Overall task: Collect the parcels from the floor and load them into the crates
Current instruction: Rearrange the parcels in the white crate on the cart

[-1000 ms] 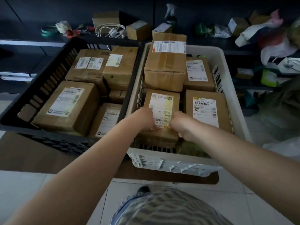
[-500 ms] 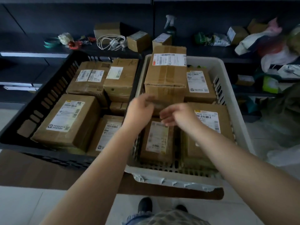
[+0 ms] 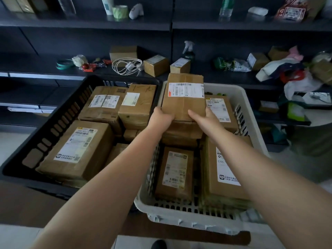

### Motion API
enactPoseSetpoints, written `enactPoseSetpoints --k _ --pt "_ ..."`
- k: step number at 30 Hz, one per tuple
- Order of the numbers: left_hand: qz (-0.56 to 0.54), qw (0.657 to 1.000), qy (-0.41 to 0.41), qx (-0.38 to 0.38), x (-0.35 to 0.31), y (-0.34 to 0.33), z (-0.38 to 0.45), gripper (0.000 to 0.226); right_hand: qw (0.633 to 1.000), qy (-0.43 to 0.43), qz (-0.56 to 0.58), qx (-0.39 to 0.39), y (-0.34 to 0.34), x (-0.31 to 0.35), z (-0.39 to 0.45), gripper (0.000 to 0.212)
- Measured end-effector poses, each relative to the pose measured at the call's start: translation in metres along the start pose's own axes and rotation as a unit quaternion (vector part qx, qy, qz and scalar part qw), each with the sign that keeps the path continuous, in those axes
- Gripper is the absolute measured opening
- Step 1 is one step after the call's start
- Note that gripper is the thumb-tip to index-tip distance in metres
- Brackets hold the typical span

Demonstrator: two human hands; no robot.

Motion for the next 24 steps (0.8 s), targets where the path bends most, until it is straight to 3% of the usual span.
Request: enactPoseSetpoints --k 3,6,9,11,14,18,22,24 --pt "-0.025 0.999 -0.025 -0.006 0.007 0.015 -0.025 0.061 0.997 0.051 -0.055 0.025 0.003 0.002 -0.031 0.062" --pt "-0.074 0.997 -0.026 -0.005 0.017 0.029 -0.053 0.058 0.995 0.099 -0.028 0.007 0.011 0.008 -0.067 0.071" --pt "-0.110 0.994 -0.019 -0.007 0.021 0.041 -0.074 0.057 0.996 0.070 0.050 0.027 0.017 0.013 -0.087 0.084" --pt "-0.118 0.993 0.004 0.016 0.018 0.043 -0.088 0.058 0.994 0.032 0.079 0.075 0.012 0.015 -0.098 0.073" --pt "-0.041 0.997 0.006 0.059 0.015 0.046 -0.114 0.054 0.992 -0.015 0.057 0.112 0.012 0.005 -0.112 0.057" --pt "0.035 0.994 -0.008 0.101 0.021 0.058 -0.150 0.036 0.994 -0.081 -0.015 0.070 0.021 -0.027 -0.115 0.035" --pt "0.091 0.988 0.041 0.116 0.038 0.041 -0.135 0.027 0.980 -0.149 -0.008 0.132 0.011 -0.053 -0.132 0.037" --pt "0.171 0.977 0.037 0.122 0.048 0.025 -0.118 0.033 0.977 -0.146 -0.030 0.151 0.004 -0.057 -0.132 0.033"
Point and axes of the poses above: each hand's wrist, its own z-axis towards the middle knuckle, its own y-axis out of the back of the hand, x = y × z, the point moved 6 cm from there along z, towards the middle knuckle, and after that the axes turned 1 degree about -x, right-handed, at the moved point
